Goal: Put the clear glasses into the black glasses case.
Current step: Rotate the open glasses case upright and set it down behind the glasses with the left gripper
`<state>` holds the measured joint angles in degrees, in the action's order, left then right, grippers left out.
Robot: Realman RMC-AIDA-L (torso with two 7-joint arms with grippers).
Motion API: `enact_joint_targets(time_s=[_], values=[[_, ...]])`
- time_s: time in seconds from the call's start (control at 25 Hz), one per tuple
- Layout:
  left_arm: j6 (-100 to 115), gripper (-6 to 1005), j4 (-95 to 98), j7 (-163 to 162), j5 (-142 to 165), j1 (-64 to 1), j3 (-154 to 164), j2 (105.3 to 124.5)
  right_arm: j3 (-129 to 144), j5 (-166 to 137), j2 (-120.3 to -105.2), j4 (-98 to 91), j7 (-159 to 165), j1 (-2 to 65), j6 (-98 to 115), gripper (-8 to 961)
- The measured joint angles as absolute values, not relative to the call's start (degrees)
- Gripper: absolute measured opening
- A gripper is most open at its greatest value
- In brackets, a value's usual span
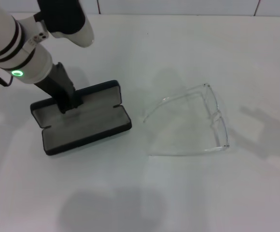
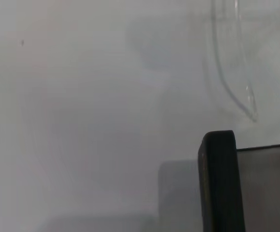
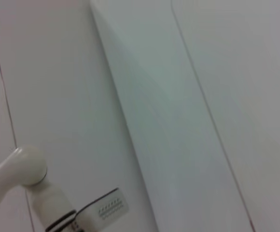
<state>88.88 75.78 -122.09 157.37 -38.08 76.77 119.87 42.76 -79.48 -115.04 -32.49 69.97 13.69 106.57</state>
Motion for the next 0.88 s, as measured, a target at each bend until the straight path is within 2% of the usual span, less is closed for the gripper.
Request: enact_joint_targets(time_s=[0.36,0.56,0.88], values=[[85.0,89,82.8,-122.9,155.1,-35.5,86.1,119.97,29.5,-79.7,-113.48,-29.0,68.1,9.0,115.7,784],[80.7,86,82.5,-124.3,155.2,-35.5,91.1,119.97,21.9,-79.7,-113.89,-27.8,67.4,6.2,119.5,784],[79.7,83,82.3,-124.8,153.9,-35.8,95.6,120.2,21.1,-79.8,-113.82,-25.2,65.6,5.4,120.9,783]])
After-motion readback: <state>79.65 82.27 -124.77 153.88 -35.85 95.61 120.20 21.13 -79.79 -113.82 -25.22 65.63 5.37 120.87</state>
